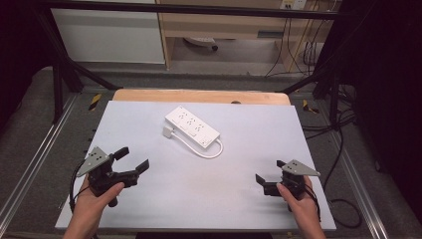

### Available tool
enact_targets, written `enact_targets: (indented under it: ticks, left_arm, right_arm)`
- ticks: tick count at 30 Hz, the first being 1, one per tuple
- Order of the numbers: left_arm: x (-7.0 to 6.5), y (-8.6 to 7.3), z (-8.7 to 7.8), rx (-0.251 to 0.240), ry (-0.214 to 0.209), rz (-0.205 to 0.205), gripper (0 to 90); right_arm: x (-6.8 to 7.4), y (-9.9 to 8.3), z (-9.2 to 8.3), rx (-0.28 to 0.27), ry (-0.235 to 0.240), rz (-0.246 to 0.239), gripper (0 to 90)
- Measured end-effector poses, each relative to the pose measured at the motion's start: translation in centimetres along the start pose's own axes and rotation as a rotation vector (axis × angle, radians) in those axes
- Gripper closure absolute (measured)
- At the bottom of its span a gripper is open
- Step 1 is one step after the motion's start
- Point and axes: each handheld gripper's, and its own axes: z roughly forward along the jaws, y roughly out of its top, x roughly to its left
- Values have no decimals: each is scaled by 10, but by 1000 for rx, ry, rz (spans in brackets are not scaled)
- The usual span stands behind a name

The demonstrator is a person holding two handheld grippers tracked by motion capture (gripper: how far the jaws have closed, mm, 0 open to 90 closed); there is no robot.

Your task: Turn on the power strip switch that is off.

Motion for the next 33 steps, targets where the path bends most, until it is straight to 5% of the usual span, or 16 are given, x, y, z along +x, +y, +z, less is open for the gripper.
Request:
enact_targets:
  ticks: [12, 33]
  left_arm:
    - [-3, 23, 28, 6, -13, -3, 99]
    - [-16, 51, 76, 59, -25, 63, 100]
  right_arm:
    - [1, 0, 1, 4, 14, 7, 26]
    - [4, 1, 2, 10, 30, -8, 26]
